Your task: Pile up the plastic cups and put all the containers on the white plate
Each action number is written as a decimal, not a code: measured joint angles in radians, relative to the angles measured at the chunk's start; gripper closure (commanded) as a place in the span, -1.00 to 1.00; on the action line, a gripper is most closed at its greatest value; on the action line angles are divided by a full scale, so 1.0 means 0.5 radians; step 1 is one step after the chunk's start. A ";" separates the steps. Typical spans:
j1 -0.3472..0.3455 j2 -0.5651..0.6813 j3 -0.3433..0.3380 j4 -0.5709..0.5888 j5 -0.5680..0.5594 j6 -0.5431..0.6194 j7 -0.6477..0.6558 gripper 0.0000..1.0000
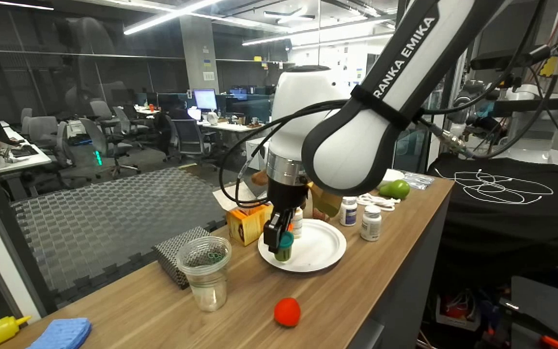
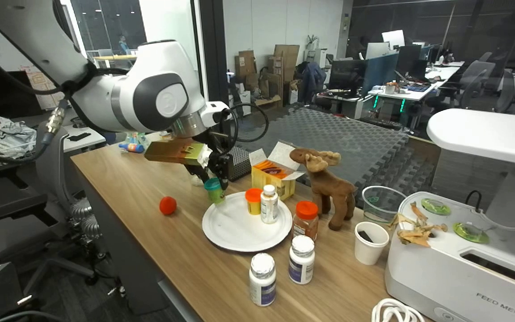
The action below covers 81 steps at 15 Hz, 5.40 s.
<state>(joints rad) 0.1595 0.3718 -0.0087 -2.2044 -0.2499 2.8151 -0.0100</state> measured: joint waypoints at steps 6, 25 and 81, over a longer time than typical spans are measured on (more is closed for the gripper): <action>-0.042 0.165 -0.045 0.136 -0.003 0.022 -0.008 0.12; 0.159 -0.049 -0.009 -0.025 0.004 0.031 0.321 -1.00; 0.342 0.052 -0.374 -0.108 -0.300 -0.070 1.262 0.41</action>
<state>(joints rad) 0.3303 0.3980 -0.1959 -2.2583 -0.4001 2.7799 0.6208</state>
